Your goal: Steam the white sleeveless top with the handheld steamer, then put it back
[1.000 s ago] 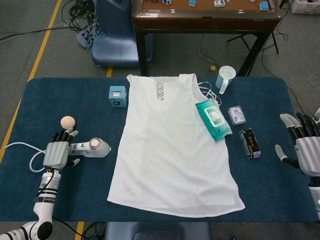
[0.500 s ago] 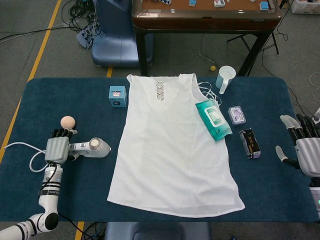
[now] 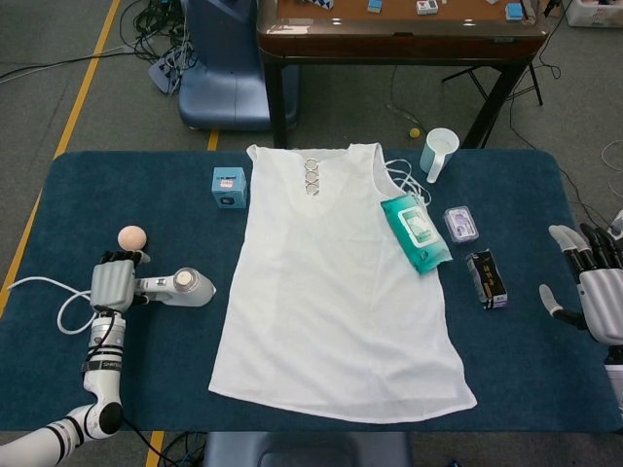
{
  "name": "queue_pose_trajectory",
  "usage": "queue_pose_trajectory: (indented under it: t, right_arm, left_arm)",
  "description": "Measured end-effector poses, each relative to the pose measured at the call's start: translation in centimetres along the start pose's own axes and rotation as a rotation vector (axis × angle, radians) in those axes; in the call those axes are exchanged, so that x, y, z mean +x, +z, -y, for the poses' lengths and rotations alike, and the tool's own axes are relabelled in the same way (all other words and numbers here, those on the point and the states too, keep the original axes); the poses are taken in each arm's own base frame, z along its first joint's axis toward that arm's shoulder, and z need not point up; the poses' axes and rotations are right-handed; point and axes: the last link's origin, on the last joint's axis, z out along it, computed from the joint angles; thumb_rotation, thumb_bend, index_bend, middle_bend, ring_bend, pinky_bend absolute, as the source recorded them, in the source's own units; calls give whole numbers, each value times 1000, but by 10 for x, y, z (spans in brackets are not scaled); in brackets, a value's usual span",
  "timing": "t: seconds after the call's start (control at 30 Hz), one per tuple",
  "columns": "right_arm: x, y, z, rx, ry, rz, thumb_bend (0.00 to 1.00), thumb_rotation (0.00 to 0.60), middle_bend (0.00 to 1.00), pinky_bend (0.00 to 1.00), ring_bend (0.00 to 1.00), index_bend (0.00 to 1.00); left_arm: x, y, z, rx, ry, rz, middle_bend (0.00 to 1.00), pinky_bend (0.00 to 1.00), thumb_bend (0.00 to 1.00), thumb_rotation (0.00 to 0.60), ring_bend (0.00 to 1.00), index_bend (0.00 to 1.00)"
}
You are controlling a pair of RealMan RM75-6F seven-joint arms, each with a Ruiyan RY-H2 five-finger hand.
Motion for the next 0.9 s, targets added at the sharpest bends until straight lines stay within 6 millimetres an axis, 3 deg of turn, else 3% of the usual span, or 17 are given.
queue_pose_trajectory:
  t: [0.73, 0.9]
  right_arm:
    - [-3, -1, -1, -17, 3, 18, 382, 600, 132, 0, 16, 0]
    - [-2, -2, -1, -21, 3, 19, 382, 600, 132, 0, 16, 0]
  left_arm:
    - [-16, 16, -2, -8, -17, -28, 459, 214, 246, 600, 329, 437]
    - [-18, 20, -5, -21, -12, -43, 487, 215, 246, 600, 357, 522]
